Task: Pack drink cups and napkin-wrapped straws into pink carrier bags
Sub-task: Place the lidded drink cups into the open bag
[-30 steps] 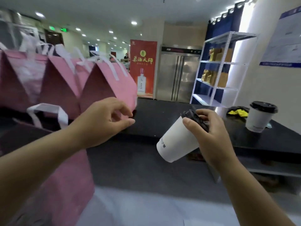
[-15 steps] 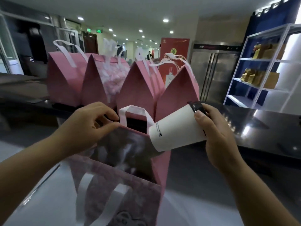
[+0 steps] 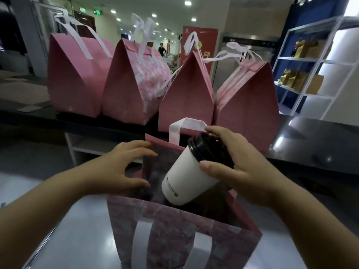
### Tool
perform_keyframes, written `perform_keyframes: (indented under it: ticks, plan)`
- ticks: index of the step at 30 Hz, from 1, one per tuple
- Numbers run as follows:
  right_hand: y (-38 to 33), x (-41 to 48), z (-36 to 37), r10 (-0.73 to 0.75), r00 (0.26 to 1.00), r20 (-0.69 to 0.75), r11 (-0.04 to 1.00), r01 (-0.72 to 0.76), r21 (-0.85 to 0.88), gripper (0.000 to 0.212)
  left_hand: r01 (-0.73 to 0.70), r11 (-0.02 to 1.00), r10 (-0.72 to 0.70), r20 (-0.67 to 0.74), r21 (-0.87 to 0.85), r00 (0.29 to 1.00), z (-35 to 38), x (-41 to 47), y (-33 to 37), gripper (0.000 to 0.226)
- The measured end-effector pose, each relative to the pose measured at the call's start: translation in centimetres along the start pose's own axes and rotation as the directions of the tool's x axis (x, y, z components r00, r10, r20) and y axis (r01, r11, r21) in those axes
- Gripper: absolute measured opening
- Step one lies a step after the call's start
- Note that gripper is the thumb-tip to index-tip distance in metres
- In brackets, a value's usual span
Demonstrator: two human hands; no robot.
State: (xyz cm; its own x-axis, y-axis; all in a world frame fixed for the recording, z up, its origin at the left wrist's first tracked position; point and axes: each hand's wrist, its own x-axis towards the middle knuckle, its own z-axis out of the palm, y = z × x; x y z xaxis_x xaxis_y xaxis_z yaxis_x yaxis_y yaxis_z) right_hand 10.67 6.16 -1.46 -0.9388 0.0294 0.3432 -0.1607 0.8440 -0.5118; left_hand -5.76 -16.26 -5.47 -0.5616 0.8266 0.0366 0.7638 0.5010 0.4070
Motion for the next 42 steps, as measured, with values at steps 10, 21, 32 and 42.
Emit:
perform_keyframes:
  ticks: [10,21,32,42]
  plan:
    - [-1.7,2.6,1.9,0.025,0.889,0.457,0.929,0.148,-0.339,0.073,-0.038,0.997,0.05,0.185,-0.067,0.981,0.7,-1.3,0.9,0.129]
    - [-0.9,4.8,7.6,0.013,0.785,0.62,0.826,0.342,-0.449,0.073,-0.17,0.981,0.18,0.116,-0.093,0.977,2.1,-1.3,0.1,0.141]
    - [-0.1,6.3,10.1,0.015,0.708,0.706,0.815,0.401,-0.419,0.077,-0.196,0.96,0.195,-0.022,-0.198,0.98,3.5,1.0,-1.5,0.133]
    - [1.5,5.4,11.7,0.041,0.621,0.783,0.783,0.467,-0.412,0.101,-0.108,0.97,0.145,0.163,-0.218,0.976,2.0,-0.7,-0.9,0.149]
